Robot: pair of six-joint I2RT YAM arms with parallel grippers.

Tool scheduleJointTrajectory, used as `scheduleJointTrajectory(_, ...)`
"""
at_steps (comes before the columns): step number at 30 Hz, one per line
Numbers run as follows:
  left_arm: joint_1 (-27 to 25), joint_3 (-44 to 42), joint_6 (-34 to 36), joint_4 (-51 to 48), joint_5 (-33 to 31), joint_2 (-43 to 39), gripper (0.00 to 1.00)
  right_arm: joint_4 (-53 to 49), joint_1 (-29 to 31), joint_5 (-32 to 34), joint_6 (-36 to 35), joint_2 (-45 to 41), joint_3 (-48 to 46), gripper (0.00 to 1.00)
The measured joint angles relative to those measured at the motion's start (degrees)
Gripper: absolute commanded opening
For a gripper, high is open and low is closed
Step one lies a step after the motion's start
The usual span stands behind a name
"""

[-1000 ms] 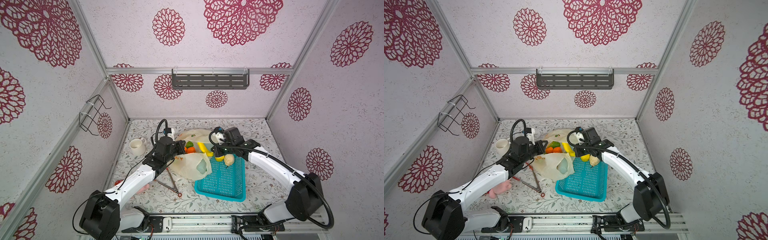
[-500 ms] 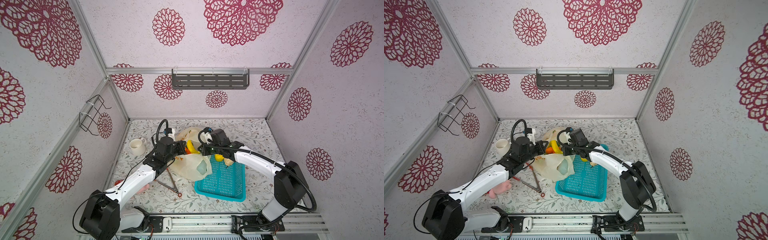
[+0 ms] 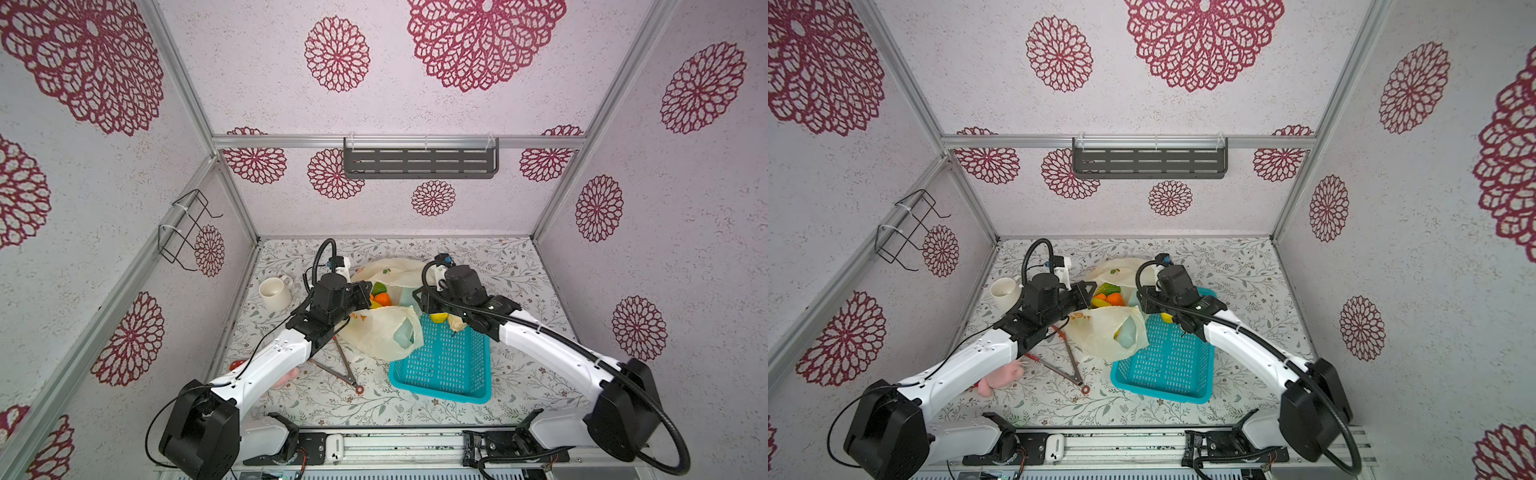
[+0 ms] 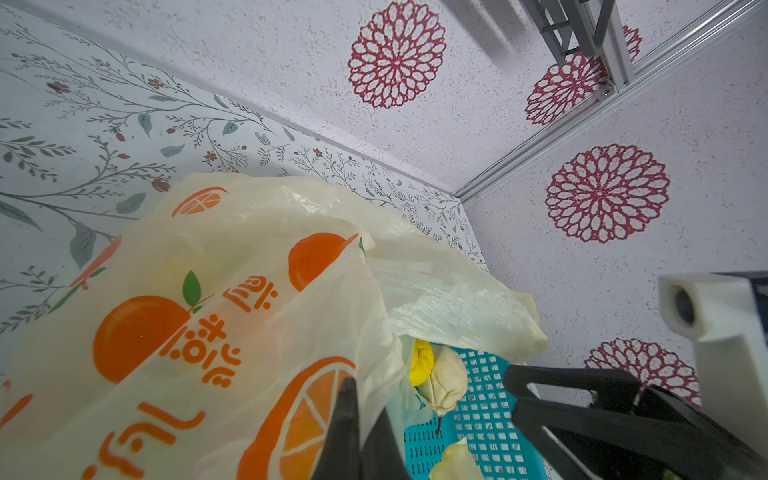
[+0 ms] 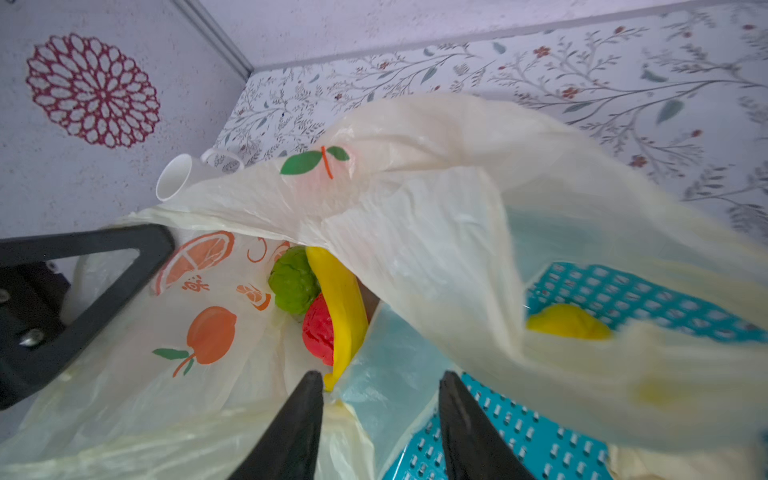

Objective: Place the fruits into the plastic bag
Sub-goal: 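Lower the right gripper into the basket onto the cream pear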

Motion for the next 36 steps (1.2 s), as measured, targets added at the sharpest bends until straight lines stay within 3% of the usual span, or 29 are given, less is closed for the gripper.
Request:
scheduleJointTrajectory(4, -0.09, 0.0, 0.0, 0.07, 0.02, 0.02, 0.0, -2.91, -3.8, 3.98, 3.04, -6.73, -5.64, 0.64)
scheduleJointTrajectory(8, -0.11, 0.0, -0.02, 0.15, 0.09, 0.46, 0.0, -6.64, -8.2, 5.84, 5.07, -7.17, -8.48, 0.7)
scheduleJointTrajectory(15, -0.13, 0.0, 0.0, 0.13, 0.07, 0.94, 0.0, -11.76, -12.07, 5.77, 5.6, 2.14, -7.69, 0.71)
scheduleJointTrajectory(36, -0.2, 0.0, 0.09, 0.02, -0.39, -0.07, 0.0, -12.9, -12.15, 8.66, 5.11, 20.17, -0.63, 0.72)
